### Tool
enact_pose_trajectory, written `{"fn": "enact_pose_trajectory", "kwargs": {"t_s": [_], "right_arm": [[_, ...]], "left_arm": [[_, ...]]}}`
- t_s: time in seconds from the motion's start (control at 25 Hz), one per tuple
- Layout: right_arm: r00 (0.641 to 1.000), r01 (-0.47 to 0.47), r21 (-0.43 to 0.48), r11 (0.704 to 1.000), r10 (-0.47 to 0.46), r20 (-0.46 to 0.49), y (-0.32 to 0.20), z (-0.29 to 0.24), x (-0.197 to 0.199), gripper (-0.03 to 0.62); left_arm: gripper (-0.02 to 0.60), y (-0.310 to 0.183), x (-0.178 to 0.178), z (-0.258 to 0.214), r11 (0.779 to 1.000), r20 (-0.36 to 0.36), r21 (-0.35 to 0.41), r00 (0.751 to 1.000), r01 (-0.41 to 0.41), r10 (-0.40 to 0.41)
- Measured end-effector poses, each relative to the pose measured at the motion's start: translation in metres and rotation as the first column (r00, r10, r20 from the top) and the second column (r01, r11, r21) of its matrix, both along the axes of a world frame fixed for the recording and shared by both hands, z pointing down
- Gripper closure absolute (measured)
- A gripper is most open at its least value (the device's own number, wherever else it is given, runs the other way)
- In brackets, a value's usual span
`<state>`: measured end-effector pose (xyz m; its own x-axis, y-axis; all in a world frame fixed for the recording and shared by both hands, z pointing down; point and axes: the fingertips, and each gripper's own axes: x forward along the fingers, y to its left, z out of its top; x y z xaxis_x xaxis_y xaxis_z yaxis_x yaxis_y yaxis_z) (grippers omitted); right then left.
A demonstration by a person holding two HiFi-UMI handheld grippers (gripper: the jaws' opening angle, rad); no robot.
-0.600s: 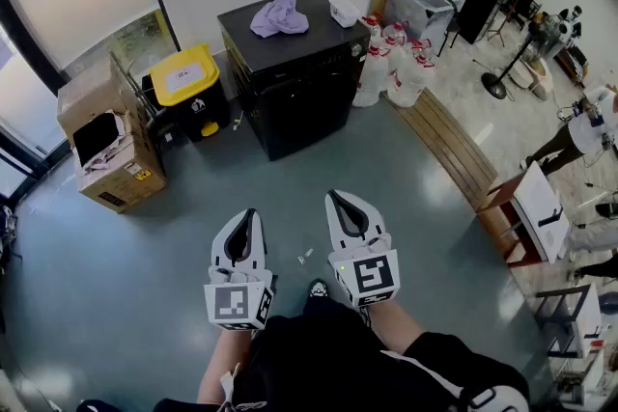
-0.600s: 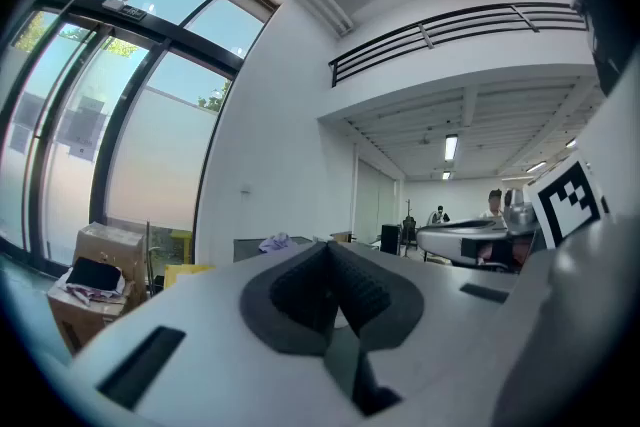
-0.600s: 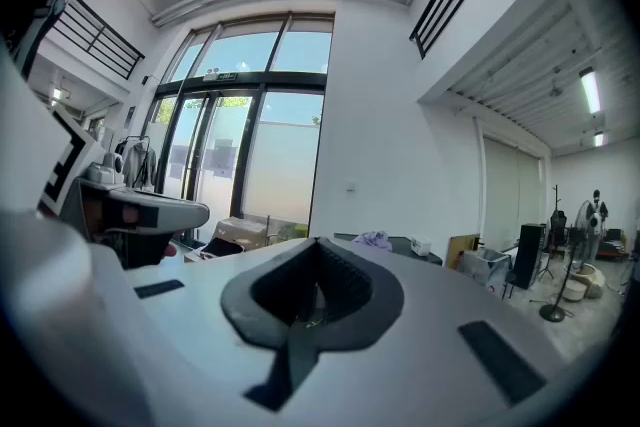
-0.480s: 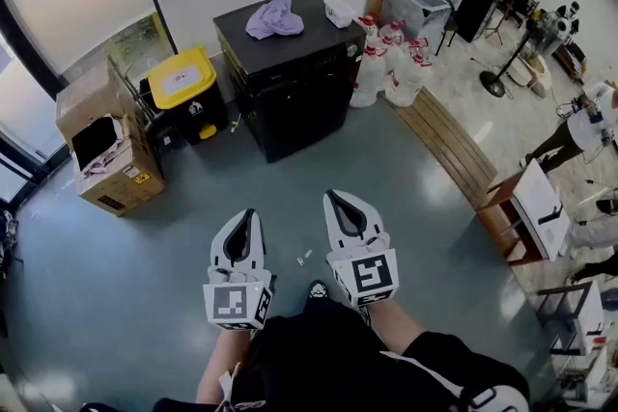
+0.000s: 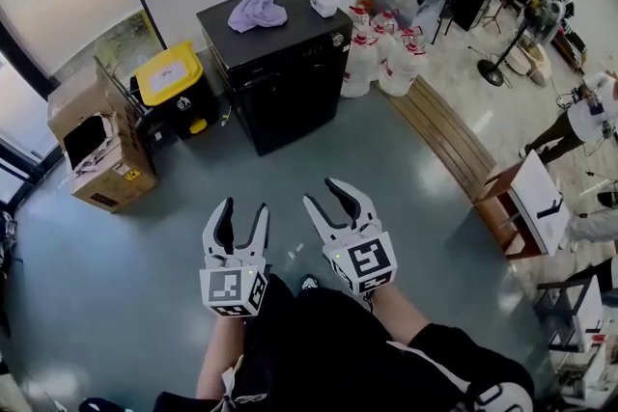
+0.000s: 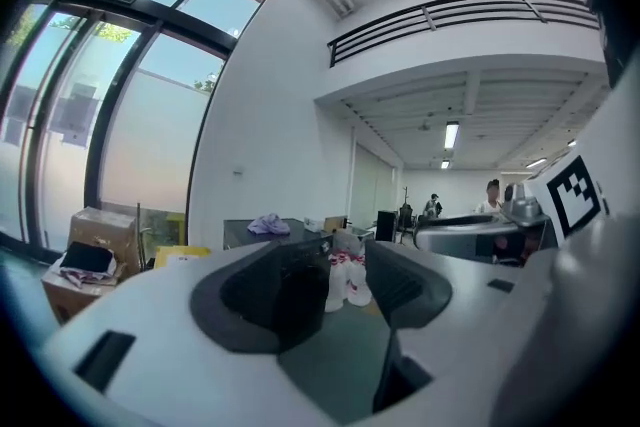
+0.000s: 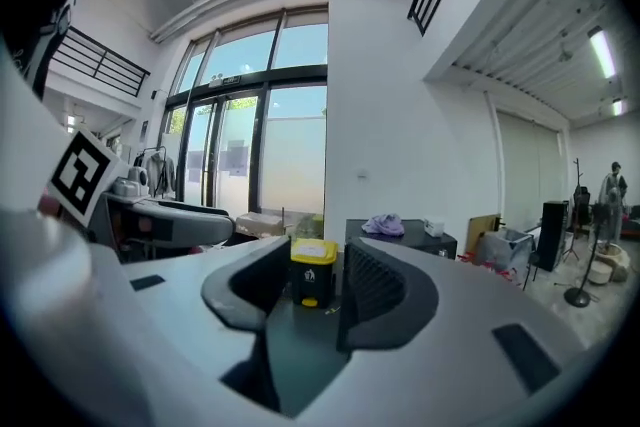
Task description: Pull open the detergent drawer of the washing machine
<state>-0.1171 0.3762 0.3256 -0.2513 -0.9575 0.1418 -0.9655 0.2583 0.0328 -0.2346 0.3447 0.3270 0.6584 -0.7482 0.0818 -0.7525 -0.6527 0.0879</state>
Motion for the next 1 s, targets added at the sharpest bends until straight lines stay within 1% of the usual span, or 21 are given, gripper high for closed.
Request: {"fn": "enact_pose_trajectory", "kwargs": {"t_s": [0.08, 0.32, 0.44, 0.6, 0.72, 1.0], "right_arm": [[1.000, 0.018, -0.016, 1.000, -0.018, 0.013, -0.003, 0.006, 0.004, 0.383], [1.000, 0.012, -0.044, 0.999, -0.012, 0.017, -0.018, 0.019, 0.024, 0.339], [1.000, 0.015, -0.061, 0.998, -0.015, -0.003, -0.032, 0.026, 0.033, 0.336], [0.999, 0.006, -0.056, 0.998, -0.008, -0.034, -0.059, 0.022, 0.047, 0.334], [0.999, 0.004, -0.068, 0.998, -0.007, -0.046, -0.080, 0.022, 0.057, 0.333], [0.998, -0.050, -0.101, 0.994, 0.045, -0.051, -0.143, 0.033, 0.083, 0.333]], "left_arm": [[0.328, -0.004, 0.001, 0.002, 1.000, -0.013, -0.016, 1.000, 0.012, -0.012], [0.328, -0.022, 0.011, 0.009, 0.999, -0.018, -0.030, 1.000, 0.019, -0.020], [0.328, -0.038, 0.019, 0.009, 0.999, -0.045, -0.034, 0.999, 0.022, -0.023], [0.328, -0.070, 0.037, 0.003, 1.000, -0.065, -0.017, 0.998, 0.013, -0.014], [0.328, -0.094, 0.047, 0.000, 1.000, -0.073, -0.008, 0.997, 0.013, -0.013], [0.328, -0.164, 0.058, 0.010, 0.999, -0.071, -0.038, 0.997, 0.015, -0.017]]}}
